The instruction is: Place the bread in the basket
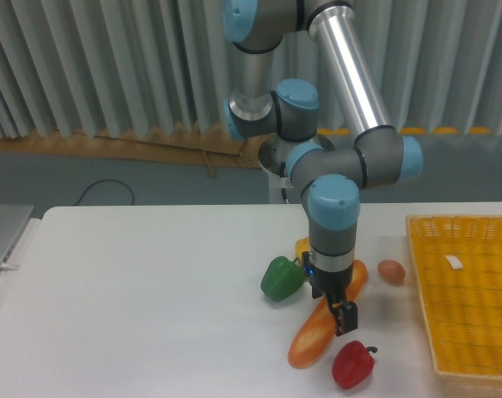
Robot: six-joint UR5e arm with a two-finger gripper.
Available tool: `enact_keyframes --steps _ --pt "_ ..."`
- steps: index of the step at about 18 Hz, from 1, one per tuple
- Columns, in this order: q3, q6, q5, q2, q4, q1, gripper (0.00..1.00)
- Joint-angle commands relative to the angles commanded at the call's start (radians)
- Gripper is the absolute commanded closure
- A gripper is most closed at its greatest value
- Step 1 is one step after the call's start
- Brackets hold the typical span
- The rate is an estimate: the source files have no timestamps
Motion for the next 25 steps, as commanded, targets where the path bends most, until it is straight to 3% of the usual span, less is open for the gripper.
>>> enact_keyframes --steps 10,18,23,25 --pt "-0.006 0.000 0.003 -0.034 0.037 0.002 0.00" --pt "-0.037 -0.009 0.005 0.020 0.031 -0.020 0.00" --pt "-0.052 -0.012 0.006 0.006 0.040 -0.031 0.00" --pt "-0.055 -0.011 0.006 -0.021 0.081 -0.031 0.00"
